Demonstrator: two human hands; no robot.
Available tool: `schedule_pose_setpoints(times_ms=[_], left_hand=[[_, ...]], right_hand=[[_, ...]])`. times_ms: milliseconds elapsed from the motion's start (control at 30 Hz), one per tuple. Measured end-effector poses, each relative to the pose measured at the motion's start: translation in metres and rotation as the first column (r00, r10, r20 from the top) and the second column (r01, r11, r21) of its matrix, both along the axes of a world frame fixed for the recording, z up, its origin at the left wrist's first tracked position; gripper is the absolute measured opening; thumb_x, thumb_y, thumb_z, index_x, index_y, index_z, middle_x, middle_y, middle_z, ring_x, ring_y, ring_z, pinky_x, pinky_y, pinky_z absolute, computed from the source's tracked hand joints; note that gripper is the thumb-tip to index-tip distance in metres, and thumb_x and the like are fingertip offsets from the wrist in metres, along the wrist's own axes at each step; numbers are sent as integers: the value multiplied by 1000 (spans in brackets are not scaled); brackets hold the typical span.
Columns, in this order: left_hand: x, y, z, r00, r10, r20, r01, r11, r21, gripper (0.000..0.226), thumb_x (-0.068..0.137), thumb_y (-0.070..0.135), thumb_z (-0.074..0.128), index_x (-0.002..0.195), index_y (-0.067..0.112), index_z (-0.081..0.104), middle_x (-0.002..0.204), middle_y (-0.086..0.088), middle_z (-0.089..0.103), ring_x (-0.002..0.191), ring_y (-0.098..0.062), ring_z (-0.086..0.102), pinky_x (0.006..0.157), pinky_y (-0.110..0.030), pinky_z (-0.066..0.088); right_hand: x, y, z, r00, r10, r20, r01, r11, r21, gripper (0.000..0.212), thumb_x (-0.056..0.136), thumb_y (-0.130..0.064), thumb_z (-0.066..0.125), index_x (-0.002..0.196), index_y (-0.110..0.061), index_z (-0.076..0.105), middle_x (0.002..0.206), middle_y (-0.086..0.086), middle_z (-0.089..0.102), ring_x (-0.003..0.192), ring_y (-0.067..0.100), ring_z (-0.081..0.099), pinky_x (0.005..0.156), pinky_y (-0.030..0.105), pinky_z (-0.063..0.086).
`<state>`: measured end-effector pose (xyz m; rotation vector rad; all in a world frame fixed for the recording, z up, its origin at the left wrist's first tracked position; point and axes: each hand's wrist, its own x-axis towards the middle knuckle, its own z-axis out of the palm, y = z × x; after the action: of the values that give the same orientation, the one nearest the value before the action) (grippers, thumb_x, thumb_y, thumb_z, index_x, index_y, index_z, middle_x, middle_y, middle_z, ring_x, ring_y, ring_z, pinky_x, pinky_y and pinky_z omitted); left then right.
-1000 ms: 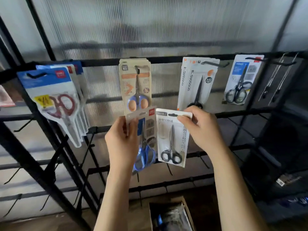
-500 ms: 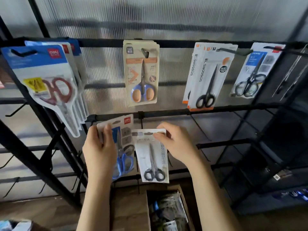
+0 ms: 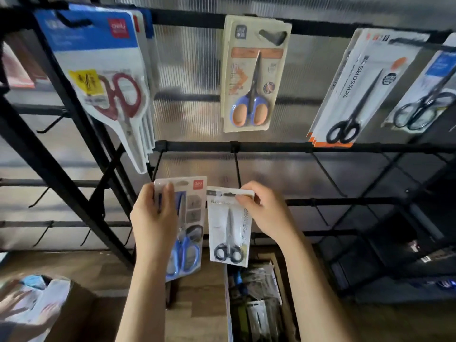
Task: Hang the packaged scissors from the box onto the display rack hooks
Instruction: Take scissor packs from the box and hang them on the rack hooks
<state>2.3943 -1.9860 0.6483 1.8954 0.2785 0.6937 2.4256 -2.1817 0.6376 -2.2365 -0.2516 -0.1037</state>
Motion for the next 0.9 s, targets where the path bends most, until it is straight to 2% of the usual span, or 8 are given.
schedule_pose_setpoints(times_ms=[133, 233, 333, 433, 500, 600, 733, 900], left_hand=[[0, 2, -5, 999, -16, -29, 15, 999, -36, 40, 95, 18, 52, 60, 21, 33, 55, 5, 34, 47, -1, 39, 47, -12, 32], [5, -6, -10, 998, -40, -58, 37, 998, -54, 41, 95, 20, 52, 61, 18, 31, 56, 5, 34, 47, -3, 36, 47, -16, 30], [10, -18, -15, 995, -76, -70, 72, 996, -60, 42, 95, 21, 52, 61, 16, 29, 55, 4, 33, 49, -7, 33, 49, -21, 27], [11, -29, -17, 992, -100, -76, 95, 993, -74, 41, 95, 22, 53, 61, 17, 31, 56, 4, 35, 49, -6, 33, 49, -20, 28], [11, -33, -17, 990, -111, -86, 104, 992, -78, 39, 95, 23, 53, 61, 16, 34, 57, 3, 38, 50, -6, 34, 50, -20, 29], [13, -36, -17, 989, -114, -99, 106, 991, -85, 37, 95, 25, 53, 63, 15, 37, 59, 1, 39, 54, -10, 31, 52, -27, 29], [13, -35, -17, 990, -93, -104, 84, 992, -91, 39, 95, 24, 52, 62, 15, 34, 59, 3, 34, 53, -10, 28, 51, -25, 27], [13, -31, -15, 992, -74, -99, 65, 994, -92, 42, 95, 21, 52, 60, 19, 30, 55, 6, 31, 47, -7, 30, 50, -24, 25]], right_hand=[[-3, 1, -4, 1000, -28, -7, 28, 1000, 5, 11, 95, -26, 54, 99, -18, 60, 79, -12, 61, 68, 2, 57, 52, 13, 41], [-5, 1, -4, 999, -52, -7, 52, 999, 5, 11, 95, -26, 53, 100, -19, 60, 78, -8, 62, 64, 3, 56, 50, 13, 40], [-8, -7, -6, 996, -84, -10, 84, 996, 6, 9, 95, -24, 54, 98, -18, 60, 73, -11, 59, 61, -4, 53, 48, 10, 37], [-9, -20, -8, 994, -111, -17, 110, 994, -18, 8, 94, -23, 55, 97, -18, 60, 74, -14, 57, 64, -9, 52, 51, 8, 37], [-10, -27, -10, 993, -113, -22, 113, 993, -18, 7, 93, -23, 56, 96, -19, 61, 74, -13, 57, 65, -7, 52, 53, 8, 37], [-9, -28, -12, 994, -98, -49, 98, 995, 9, 7, 93, -25, 56, 97, -22, 61, 80, -9, 61, 68, 1, 54, 55, 9, 39], [-4, -20, -14, 996, -53, -74, 56, 998, 37, 9, 94, -25, 55, 98, -21, 61, 82, -5, 62, 67, 4, 54, 55, 10, 39], [2, -17, -19, 996, -4, -86, 9, 998, 60, 11, 95, -25, 54, 100, -20, 62, 80, -10, 59, 65, -1, 53, 56, 8, 39]])
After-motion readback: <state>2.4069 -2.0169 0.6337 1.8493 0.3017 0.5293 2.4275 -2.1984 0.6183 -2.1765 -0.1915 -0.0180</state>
